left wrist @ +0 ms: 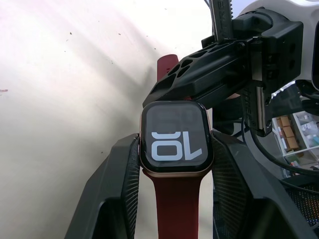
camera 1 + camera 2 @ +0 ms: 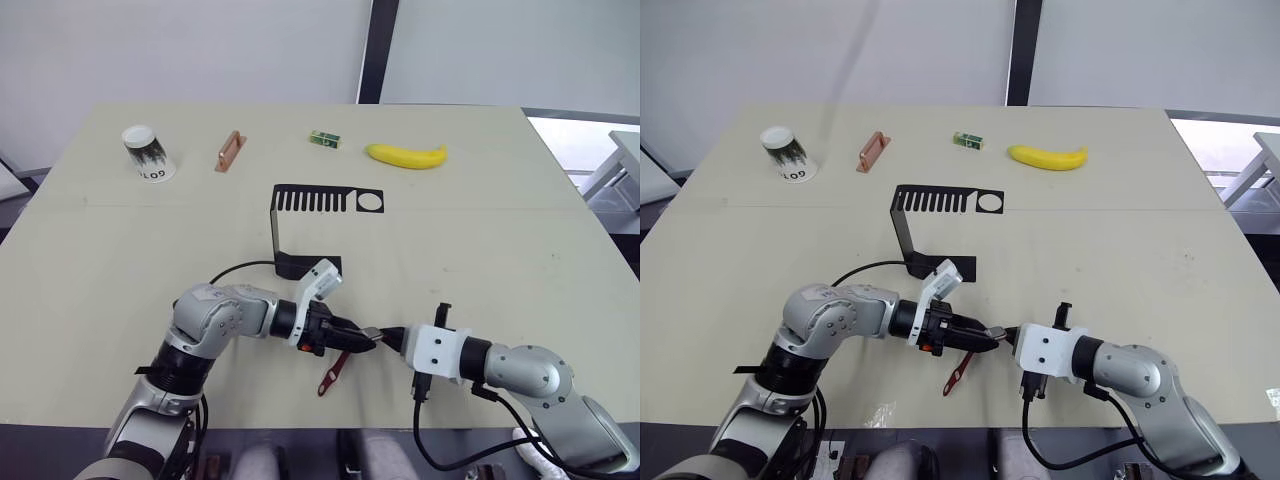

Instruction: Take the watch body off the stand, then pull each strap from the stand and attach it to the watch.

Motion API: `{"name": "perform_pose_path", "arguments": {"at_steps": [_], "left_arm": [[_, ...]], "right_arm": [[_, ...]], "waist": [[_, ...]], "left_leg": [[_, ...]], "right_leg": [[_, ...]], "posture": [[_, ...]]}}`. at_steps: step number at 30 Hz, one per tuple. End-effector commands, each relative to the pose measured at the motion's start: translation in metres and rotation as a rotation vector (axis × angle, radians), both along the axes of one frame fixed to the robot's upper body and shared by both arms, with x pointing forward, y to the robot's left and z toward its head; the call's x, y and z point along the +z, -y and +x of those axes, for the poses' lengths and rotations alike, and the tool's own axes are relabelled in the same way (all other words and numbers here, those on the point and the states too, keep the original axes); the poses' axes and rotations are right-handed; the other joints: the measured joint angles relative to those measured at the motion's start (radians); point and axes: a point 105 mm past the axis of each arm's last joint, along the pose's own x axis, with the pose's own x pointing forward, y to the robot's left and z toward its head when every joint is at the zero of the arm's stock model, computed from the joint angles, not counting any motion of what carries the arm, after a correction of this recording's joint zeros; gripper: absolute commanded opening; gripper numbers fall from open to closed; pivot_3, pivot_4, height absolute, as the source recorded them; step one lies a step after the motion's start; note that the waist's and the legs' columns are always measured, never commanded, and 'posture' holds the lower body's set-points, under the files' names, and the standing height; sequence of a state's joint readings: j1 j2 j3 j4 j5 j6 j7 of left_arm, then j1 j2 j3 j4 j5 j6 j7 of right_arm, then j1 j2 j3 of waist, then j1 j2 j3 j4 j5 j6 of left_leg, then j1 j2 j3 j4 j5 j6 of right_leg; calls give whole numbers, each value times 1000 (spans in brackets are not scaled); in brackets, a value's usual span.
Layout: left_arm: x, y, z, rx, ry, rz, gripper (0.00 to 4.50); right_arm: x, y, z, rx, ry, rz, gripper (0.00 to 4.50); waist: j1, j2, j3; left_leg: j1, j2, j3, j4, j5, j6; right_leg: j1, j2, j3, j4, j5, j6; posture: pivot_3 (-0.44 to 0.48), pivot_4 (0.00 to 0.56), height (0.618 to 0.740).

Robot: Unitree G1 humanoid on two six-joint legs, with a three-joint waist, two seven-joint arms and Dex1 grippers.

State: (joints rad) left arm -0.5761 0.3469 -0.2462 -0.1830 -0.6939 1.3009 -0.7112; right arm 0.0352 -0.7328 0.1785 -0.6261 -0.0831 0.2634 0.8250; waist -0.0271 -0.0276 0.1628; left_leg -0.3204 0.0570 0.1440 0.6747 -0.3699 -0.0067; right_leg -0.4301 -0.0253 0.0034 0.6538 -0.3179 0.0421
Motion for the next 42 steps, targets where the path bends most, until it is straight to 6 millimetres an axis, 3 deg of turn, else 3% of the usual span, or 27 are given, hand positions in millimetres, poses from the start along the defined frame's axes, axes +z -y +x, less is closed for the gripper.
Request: {"name": "perform_pose_path", "arguments": {"at_steps": [1,16,19,23,29,30,34,39,42], "left_arm": [[9,11,-6,-47,38,-34,1593],[8,10,-5,-45,46,-24,1593],[6,4,-1,-42,89,-8,1593],[9,-8,4,-53,200,-16,1593],[24,-31,4,-120,456,-92,1593],[28,-33,5,-126,515,-110,1593],[43,-40,2,-187,794,-185,1593],[43,-47,-5,-345,1141,-191,1593],[43,-50,-5,-405,1286,-178,1593]], "right_arm": [[11,-23,-15,129,31,58,0],[10,-23,-15,121,26,63,0],[7,-19,-17,77,-51,103,0],[6,-5,-25,66,-72,58,1233],[12,26,-38,65,-70,11,4260],[17,28,-40,67,-60,23,4441],[40,45,-41,7,-7,147,4441],[62,60,-54,-7,30,359,4441],[66,73,-58,-72,7,420,4441]], "waist": [[0,0,0],[0,0,0],[0,0,0],[0,1,1],[0,1,1],[1,1,1],[2,0,1],[4,0,1],[3,0,1]], "left_leg": [[0,0,0,0,0,0],[0,0,0,0,0,0],[0,0,0,0,0,0],[0,0,0,0,0,0],[0,0,0,-2,0,0],[0,0,0,-2,0,0],[0,0,0,-2,0,0],[1,0,1,-3,0,0],[1,0,1,-4,0,1]], "right_leg": [[0,0,0,0,0,0],[0,0,0,0,0,0],[0,0,0,0,0,0],[0,0,0,0,0,0],[0,0,0,-1,0,0],[0,0,0,-1,0,0],[1,0,0,-1,0,0],[1,0,0,-2,0,0],[1,0,0,-2,0,0]], "posture": [[0,150,738],[0,150,738],[0,150,738],[0,150,738],[0,150,738],[0,150,738],[0,150,738],[0,150,738],[0,150,738]]}}
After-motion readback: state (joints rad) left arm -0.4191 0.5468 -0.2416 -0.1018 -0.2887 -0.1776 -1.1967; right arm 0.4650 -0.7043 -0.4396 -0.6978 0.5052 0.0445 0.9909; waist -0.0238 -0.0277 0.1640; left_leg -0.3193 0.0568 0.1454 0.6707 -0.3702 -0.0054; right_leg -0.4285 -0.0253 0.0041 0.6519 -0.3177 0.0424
